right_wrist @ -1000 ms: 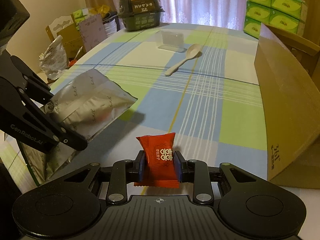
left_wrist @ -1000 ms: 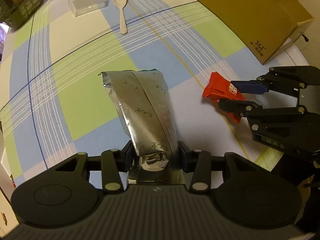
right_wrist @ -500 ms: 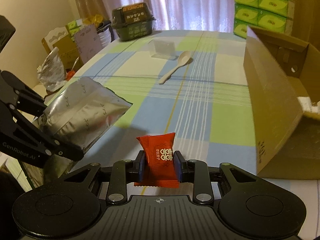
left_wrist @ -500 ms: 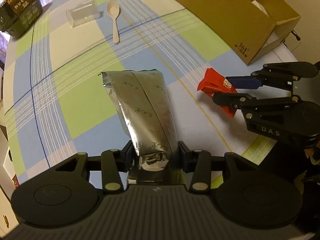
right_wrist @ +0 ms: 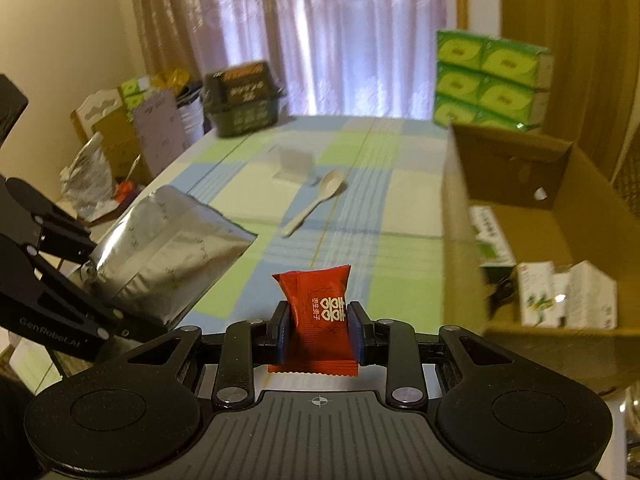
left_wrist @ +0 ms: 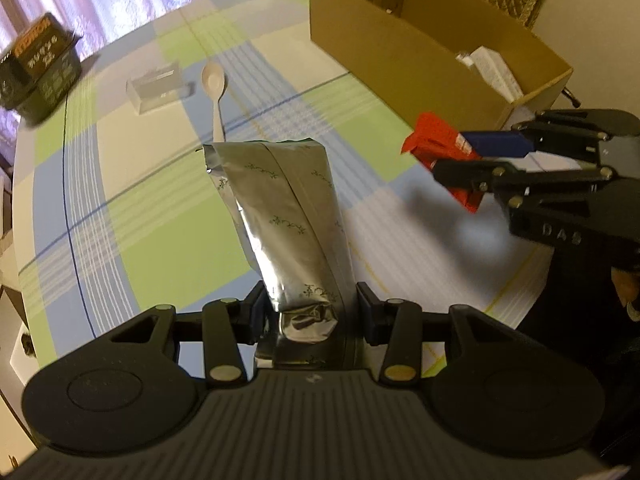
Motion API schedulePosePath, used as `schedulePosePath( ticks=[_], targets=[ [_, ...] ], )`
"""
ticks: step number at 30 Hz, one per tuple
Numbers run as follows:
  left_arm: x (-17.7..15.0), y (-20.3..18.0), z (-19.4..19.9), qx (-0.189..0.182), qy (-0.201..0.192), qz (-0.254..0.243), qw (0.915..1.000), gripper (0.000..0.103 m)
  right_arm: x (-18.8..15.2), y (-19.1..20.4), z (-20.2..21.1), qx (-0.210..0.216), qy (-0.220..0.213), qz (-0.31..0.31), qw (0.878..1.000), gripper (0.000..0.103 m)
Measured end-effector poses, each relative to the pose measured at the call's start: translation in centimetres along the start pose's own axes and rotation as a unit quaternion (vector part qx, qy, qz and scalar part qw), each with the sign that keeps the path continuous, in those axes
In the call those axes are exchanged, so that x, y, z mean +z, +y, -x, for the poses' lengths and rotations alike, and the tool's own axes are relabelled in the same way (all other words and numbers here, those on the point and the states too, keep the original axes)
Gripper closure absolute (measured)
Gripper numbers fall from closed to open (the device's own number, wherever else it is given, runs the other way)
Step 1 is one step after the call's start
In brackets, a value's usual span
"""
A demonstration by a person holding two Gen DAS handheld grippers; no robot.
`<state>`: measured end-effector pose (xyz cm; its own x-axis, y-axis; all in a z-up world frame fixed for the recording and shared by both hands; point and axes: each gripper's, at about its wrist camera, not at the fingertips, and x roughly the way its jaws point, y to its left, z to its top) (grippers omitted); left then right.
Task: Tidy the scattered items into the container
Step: 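Carry the foil pouch and red packet over the cardboard box with both grippers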
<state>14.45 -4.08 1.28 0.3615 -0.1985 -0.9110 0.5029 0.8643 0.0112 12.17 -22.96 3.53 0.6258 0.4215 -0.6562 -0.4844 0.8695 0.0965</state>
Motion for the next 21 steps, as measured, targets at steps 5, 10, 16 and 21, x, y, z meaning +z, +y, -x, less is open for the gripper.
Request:
schedulePosePath(
  ticks=[5,10,16,21],
  targets=[
    [1.4,-0.8,0.6,-0.005,-0.011,-0.007,0.9999,0.063,0.9,-1.2,1.6,-0.014,-0.012,-0.007,1.000,0.071],
    [2.9,-1.8,0.9,-0.010,-0.019,-0.018,0.9996,0.063,1.6,-2.2,3.1,-0.026,-0.024,-0.006,0.999,0.071],
    [5.0,-3.5,1.0,-0.015,-0.030,-0.034,0.9989,0.063,2.4,-4.0,4.3,-0.042,-0.036,-0.015,0.998,0.071],
    [6.6,-5.2,0.9,-0.020,-0.034,-0.050,0.9980,0.063,2.8,-5.5,5.2,-0.054,-0.045,-0.021,0.997,0.071]
  ],
)
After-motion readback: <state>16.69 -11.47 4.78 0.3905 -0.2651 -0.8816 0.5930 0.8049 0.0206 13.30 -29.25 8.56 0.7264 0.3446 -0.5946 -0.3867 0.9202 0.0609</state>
